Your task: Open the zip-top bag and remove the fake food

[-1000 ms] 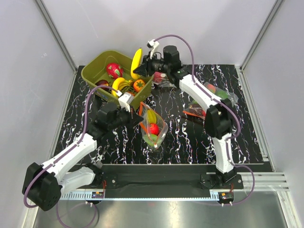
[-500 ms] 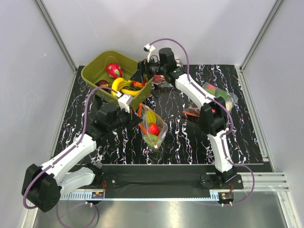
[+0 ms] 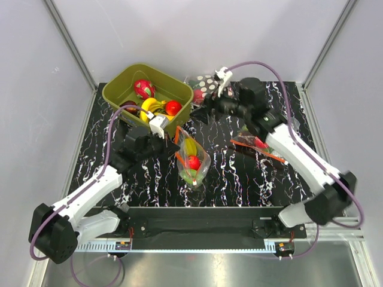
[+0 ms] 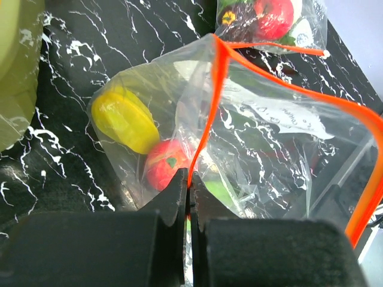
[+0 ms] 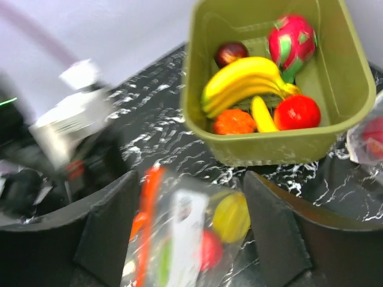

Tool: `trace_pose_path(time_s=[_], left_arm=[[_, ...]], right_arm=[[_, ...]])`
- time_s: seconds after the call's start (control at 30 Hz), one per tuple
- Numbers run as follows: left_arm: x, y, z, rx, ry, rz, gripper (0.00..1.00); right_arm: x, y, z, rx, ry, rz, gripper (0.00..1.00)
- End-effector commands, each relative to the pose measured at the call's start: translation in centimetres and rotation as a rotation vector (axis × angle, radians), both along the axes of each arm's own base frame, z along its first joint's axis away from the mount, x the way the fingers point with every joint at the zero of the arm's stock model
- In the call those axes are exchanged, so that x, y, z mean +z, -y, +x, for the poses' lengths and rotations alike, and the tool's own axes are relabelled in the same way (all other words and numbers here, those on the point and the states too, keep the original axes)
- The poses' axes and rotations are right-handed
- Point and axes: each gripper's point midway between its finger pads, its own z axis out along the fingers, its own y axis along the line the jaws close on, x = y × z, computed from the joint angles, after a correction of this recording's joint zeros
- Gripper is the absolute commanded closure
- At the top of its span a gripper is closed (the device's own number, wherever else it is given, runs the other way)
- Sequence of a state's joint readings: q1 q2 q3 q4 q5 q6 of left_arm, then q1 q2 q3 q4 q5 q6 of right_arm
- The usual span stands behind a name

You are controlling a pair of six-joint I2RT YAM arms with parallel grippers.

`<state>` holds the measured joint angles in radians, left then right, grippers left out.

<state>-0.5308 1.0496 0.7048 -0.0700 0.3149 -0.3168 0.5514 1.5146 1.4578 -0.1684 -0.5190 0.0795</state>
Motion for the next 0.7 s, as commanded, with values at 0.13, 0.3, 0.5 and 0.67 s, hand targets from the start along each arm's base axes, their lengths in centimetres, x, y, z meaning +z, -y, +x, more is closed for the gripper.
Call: trace_pose_path(time_s=[0.13, 0.3, 0.5, 0.67], left_arm=[[3.3, 0.1, 1.2, 0.019, 0.075, -0.012, 1.0], [3.1, -0.2, 0.9, 0.025, 0.059, -0.002, 1.0], [3.3, -0.8, 0.4, 0.033, 0.064, 0.011, 1.0], [3.3, -1.1, 0.0, 0.037, 0.064, 0.018, 1.0]], right_arm=[[0.0, -0.6, -10.0, 0.163, -0.025, -0.03, 0.4], [-2.5, -2.9, -13.7, 0.289, -0.103, -0.053, 0.47], [-7.3, -4.0, -12.4, 0.224, -0.283, -0.124, 0.48], [-13.1, -3.2, -9.5, 0.069, -0.381, -0.289, 0.47]])
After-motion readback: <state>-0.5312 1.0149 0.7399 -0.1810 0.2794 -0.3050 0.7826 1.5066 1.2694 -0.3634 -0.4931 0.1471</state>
